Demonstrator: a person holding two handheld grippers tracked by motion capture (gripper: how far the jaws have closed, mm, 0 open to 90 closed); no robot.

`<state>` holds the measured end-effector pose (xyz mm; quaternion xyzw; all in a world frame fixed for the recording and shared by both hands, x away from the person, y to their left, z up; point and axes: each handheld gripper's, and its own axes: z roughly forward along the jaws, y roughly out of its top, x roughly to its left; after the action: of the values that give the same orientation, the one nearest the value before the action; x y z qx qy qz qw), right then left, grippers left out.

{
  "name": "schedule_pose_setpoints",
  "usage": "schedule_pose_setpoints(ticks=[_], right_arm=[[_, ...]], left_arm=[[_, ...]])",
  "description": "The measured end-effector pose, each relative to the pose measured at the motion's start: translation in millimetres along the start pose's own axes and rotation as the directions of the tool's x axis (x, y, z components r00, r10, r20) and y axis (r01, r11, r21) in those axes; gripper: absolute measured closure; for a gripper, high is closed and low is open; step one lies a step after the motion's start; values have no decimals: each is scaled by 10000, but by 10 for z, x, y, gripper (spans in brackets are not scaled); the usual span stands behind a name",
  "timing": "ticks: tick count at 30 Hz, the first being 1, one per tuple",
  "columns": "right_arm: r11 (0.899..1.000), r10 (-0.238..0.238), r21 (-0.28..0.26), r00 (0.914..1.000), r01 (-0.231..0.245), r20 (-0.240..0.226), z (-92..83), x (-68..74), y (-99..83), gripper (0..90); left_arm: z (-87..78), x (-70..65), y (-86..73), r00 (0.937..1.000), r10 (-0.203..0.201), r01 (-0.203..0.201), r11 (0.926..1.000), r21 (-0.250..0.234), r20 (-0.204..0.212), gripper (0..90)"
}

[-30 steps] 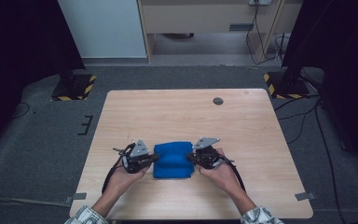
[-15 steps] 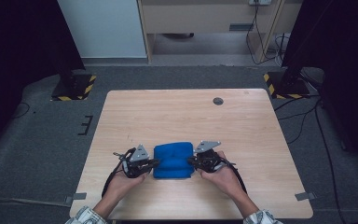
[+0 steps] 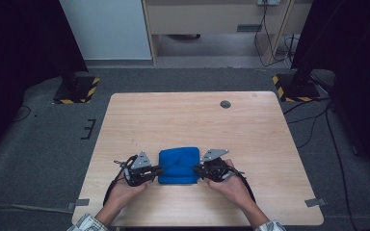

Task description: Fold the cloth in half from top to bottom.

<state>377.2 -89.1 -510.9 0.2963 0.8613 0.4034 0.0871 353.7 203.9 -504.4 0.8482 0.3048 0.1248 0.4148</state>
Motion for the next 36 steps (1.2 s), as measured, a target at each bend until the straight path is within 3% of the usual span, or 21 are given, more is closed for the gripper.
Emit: schedule_pose_setpoints(ticks=[6, 17, 20, 26, 31, 36], right_arm=[[9999, 145, 86, 9999, -144, -67, -54, 9, -54, 685], [9998, 207, 16, 9996, -206, -169, -152, 58, -88, 588], [9997, 238, -36, 9996, -239, -170, -194, 95, -52, 538], [9995, 200, -235, 9997, -204, -162, -197, 142, 73, 522], [9989, 303, -370, 9995, -298, 117, -126, 41, 241, 520], [9984, 521, -230, 9975, -510, 483, -47, -90, 288, 521]], left_arm=[[-25, -30, -49, 9999, -70, 70, 10000, -53, 91, 692], [-35, -67, -51, 9999, 84, -83, 9999, -84, 144, 683], [-44, -64, -49, 9999, 53, -50, 9999, -134, 156, 682], [-42, -69, -47, 9999, 77, -75, 9999, -143, 136, 680], [-43, -50, -44, 9999, 2, 1, 9999, -158, 136, 681], [-75, -41, -35, 9999, -7, 11, 9996, -278, 133, 683]])
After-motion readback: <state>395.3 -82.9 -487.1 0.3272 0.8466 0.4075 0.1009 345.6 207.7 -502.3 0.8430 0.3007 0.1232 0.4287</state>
